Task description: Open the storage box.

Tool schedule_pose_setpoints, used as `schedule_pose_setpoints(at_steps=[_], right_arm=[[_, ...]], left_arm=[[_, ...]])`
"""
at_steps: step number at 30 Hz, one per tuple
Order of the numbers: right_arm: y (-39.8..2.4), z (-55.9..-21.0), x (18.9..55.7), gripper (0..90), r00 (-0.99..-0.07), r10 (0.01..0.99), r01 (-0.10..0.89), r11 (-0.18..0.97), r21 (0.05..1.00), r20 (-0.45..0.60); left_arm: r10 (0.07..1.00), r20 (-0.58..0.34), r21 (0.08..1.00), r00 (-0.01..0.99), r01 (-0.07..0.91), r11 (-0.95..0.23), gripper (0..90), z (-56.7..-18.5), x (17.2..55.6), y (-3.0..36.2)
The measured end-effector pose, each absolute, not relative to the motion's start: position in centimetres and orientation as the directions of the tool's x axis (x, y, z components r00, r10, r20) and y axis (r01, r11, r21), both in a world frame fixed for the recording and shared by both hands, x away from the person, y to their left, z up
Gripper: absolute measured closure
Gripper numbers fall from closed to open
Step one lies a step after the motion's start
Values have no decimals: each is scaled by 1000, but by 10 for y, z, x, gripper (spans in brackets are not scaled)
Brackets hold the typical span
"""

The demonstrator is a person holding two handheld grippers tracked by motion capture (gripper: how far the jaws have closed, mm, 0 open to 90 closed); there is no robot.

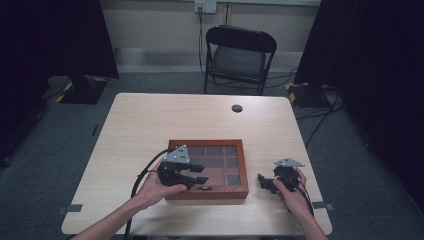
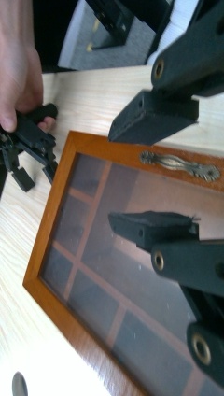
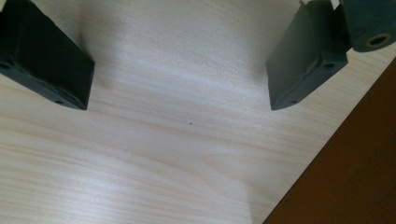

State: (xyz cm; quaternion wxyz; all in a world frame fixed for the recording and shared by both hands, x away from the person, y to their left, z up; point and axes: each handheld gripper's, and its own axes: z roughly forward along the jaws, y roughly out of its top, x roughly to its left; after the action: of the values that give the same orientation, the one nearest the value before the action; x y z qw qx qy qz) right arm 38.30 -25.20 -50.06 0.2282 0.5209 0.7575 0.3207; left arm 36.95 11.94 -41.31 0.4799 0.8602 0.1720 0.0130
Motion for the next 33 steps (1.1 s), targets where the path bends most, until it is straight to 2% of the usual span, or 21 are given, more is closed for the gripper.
schedule_pose_setpoints(at_steps=[6,13,28,33], right_arm=[[-252,-501,383,65,-353,936,643,251,723,-11],[-252,-501,383,65,-353,936,643,251,723,-11],[-252,-501,383,65,-355,935,641,254,724,-13],[-252,-501,383,65,-354,935,642,252,724,-12]], left_arm=[[278,-187,814,942,307,-493,678,-425,368,117],[281,-187,794,941,313,-521,728,-434,370,113],[298,-158,771,941,306,-558,736,-443,367,106],[291,-175,764,941,316,-562,739,-442,370,106]])
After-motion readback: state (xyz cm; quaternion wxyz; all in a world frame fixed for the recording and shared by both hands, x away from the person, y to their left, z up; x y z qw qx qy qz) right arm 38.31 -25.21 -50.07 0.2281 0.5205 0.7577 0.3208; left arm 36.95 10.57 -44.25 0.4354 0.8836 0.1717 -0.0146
